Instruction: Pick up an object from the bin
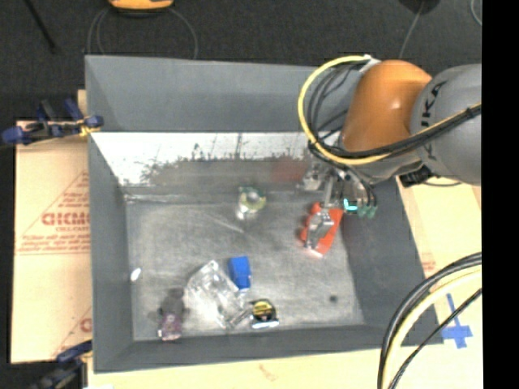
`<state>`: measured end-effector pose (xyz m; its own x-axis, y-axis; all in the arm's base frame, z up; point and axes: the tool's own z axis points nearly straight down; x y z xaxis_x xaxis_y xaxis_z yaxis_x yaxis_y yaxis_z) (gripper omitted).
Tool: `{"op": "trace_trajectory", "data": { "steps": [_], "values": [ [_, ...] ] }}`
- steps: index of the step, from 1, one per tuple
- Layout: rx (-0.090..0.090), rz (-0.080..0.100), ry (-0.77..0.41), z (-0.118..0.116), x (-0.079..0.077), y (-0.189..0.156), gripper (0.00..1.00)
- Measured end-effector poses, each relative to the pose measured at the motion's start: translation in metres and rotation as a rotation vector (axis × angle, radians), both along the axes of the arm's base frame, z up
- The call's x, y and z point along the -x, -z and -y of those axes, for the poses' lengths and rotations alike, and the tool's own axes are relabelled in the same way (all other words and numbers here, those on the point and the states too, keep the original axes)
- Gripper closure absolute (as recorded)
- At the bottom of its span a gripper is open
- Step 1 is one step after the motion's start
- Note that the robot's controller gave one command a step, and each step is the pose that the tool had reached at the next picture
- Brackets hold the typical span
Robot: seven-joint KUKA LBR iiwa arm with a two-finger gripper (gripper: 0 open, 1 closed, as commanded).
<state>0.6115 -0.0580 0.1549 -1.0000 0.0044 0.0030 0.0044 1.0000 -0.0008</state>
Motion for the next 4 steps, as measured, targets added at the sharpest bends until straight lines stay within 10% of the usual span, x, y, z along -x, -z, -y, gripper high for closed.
{"op": "trace_trajectory", "data": {
  "steps": [1, 2, 3, 4],
  "values": [
    [0.001, 0.008, -0.002, 0.000, -0.002, -0.004, 1.00],
    [0.001, 0.008, -0.003, 0.000, -0.002, -0.004, 0.00],
    [0.001, 0.001, -0.177, 0.042, 0.042, 0.044, 0.00],
    [0.002, 0.011, -0.417, 0.040, 0.006, 0.075, 0.00]
  ]
}}
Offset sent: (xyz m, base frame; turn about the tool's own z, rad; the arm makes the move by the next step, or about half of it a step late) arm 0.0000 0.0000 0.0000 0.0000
